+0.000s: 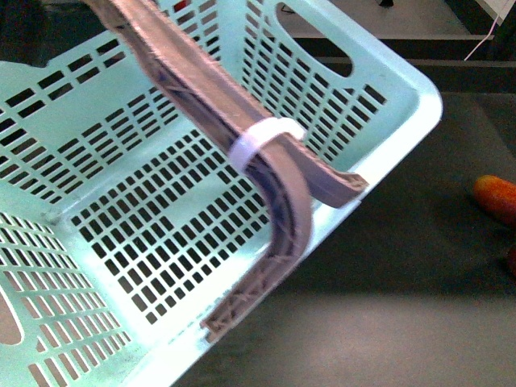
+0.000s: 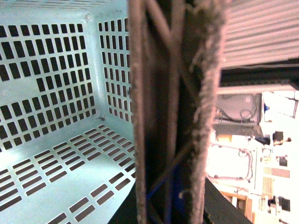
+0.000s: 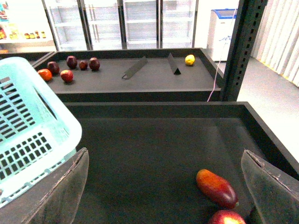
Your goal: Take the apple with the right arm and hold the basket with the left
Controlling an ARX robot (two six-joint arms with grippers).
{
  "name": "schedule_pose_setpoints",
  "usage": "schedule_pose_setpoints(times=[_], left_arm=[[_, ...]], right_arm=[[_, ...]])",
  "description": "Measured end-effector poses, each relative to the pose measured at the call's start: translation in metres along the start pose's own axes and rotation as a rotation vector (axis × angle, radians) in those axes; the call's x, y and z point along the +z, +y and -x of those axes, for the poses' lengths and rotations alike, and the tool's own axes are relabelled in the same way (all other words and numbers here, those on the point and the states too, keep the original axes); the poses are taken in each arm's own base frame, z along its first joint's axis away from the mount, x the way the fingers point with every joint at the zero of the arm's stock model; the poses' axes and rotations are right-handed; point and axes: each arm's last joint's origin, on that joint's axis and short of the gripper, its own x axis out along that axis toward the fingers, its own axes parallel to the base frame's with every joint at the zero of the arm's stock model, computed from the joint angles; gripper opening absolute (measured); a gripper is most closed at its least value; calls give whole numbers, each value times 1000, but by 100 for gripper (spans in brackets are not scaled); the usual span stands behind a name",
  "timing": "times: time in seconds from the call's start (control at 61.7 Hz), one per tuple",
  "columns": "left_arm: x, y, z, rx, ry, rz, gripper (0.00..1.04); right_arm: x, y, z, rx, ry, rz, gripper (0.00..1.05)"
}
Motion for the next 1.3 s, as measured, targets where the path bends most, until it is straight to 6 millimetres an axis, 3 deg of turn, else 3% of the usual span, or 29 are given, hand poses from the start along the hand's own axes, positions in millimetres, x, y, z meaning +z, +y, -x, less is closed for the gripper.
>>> schedule_pose_setpoints(times=[0.405, 0.989, 1.086, 1.151, 1.297], left_arm=[[-49, -52, -12, -108, 101, -104, 7], [-51, -54, -13, -111, 98, -110, 7], [-51, -54, -13, -111, 97, -110, 7], [-51, -55, -13, -111, 94, -111, 7], [-51, -54, -13, -107, 91, -111, 7]], right_arm=[[0, 0, 0, 0, 0, 0, 96], [0, 0, 0, -5, 4, 0, 96], [-4, -1, -2, -255, 394, -59, 96], [-14, -3, -3, -339, 543, -62, 96], [-18, -10, -12, -368, 560, -103, 96]])
